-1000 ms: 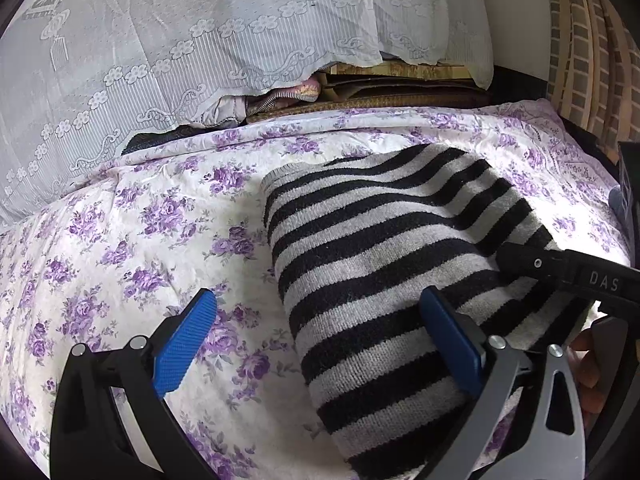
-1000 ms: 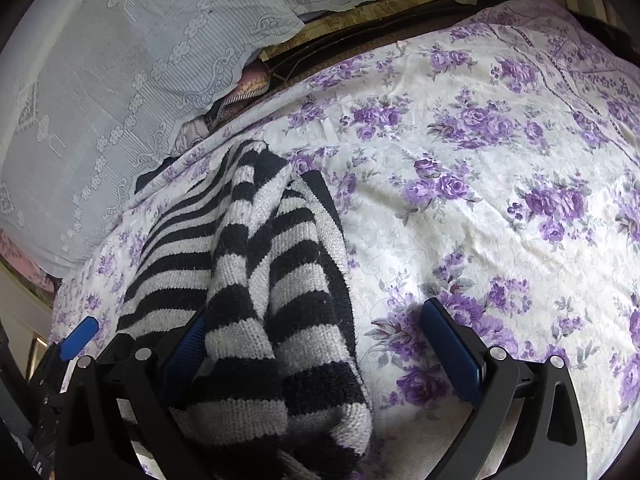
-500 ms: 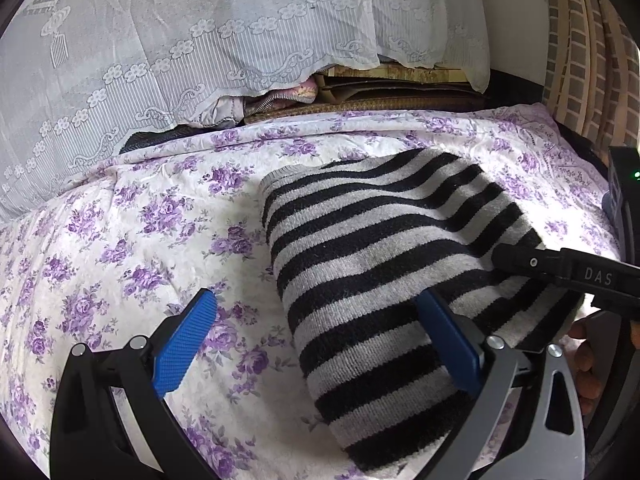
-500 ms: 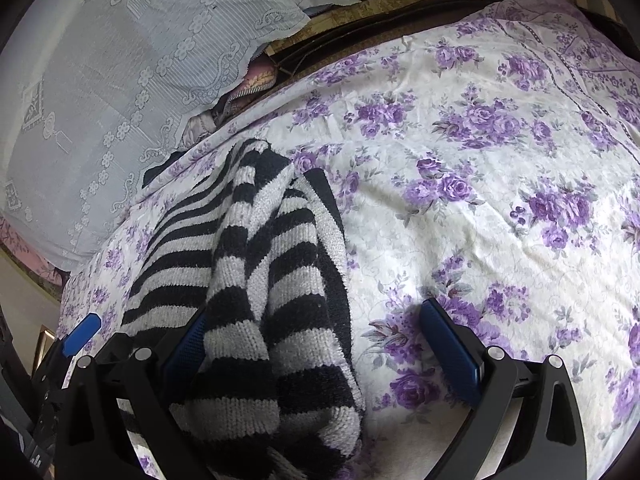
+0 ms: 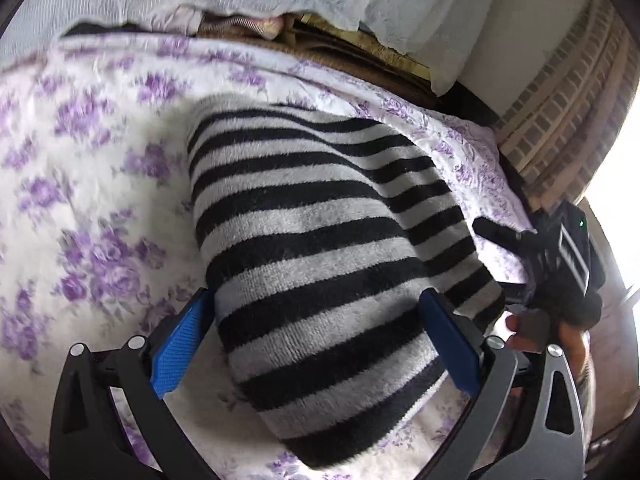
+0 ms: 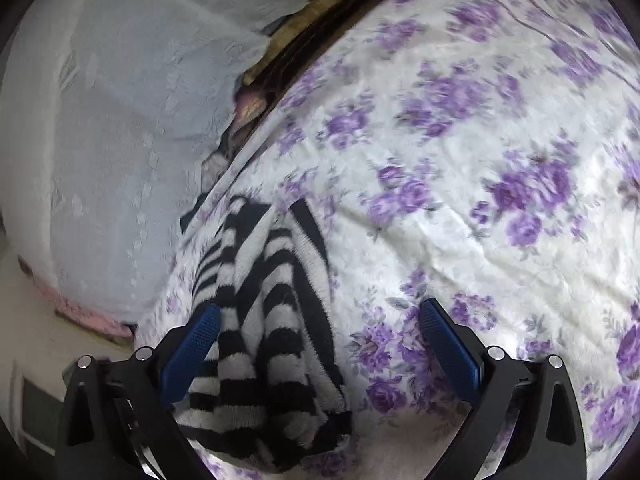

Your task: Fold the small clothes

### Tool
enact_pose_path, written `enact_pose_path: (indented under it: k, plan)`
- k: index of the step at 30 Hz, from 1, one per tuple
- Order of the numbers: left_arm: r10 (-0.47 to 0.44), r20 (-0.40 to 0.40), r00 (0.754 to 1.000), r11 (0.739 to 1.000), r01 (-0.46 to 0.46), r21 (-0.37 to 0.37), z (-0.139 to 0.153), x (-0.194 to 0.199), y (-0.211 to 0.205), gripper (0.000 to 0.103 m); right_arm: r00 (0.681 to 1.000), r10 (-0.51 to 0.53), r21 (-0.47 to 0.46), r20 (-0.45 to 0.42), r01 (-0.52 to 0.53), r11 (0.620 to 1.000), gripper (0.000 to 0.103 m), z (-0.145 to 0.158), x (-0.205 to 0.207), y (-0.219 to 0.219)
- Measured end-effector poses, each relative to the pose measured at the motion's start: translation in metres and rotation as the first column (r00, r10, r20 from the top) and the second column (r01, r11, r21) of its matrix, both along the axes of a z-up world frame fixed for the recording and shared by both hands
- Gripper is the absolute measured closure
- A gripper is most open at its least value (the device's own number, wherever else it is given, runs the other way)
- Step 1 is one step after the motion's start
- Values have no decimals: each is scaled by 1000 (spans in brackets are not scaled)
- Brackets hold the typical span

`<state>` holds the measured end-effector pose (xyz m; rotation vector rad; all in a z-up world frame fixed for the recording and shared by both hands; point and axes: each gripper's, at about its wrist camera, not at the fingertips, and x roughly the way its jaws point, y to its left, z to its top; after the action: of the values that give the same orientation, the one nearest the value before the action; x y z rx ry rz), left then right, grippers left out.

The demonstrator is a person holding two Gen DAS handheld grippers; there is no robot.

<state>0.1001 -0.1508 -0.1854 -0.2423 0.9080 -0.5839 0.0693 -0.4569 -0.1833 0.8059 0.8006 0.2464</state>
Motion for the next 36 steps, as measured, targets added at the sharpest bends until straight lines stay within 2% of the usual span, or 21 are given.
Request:
enact_pose_path:
  k: [2, 4, 6, 10, 14, 17, 24, 26, 29, 31, 36]
  plan:
    - [3, -26, 1000, 999, -4, -52, -1, 5, 3, 5, 996, 94, 15, 6, -94, 995, 3, -1, 6, 15]
    - [8, -52, 999, 997, -12, -81, -2, 13, 5, 4, 990, 139, -45, -4, -139, 989, 3, 1, 9, 29]
    - [11, -82, 997, 995, -19, -95, -6, 22, 4, 4, 986, 165, -69, -3, -165, 984, 3, -1, 16, 36]
    - [-37, -196, 980, 987, 6, -159, -23, 46, 1, 4, 984, 177, -17, -11, -177, 984, 3, -3, 37, 33]
    - [-92, -169, 981, 988, 68, -139, -24, 44, -5, 4, 973, 229, 13, 0, -229, 973, 3, -3, 52, 36]
    - [-106, -159, 982, 986, 83, -145, -23, 38, -9, 5, 965, 263, -21, 25, -262, 965, 3, -4, 49, 40]
    - [-114, -175, 978, 986, 90, -139, -24, 60, -22, 4, 973, 231, -84, 22, -229, 970, 3, -2, 52, 47]
    - [-118, -153, 981, 986, 98, -135, -22, 54, -22, 4, 980, 198, -41, 38, -196, 980, 3, -2, 50, 46]
    - [-130, -120, 984, 982, 111, -150, -18, 46, -20, 7, 975, 214, 10, 66, -215, 976, 3, 1, 46, 52]
    - [-123, -99, 987, 982, 107, -158, -14, 41, -16, 13, 969, 235, 28, 81, -238, 971, 3, 5, 42, 59]
    - [-103, -38, 994, 987, 97, -129, 1, 20, -5, 17, 962, 255, 110, 95, -265, 958, 3, 8, 34, 70]
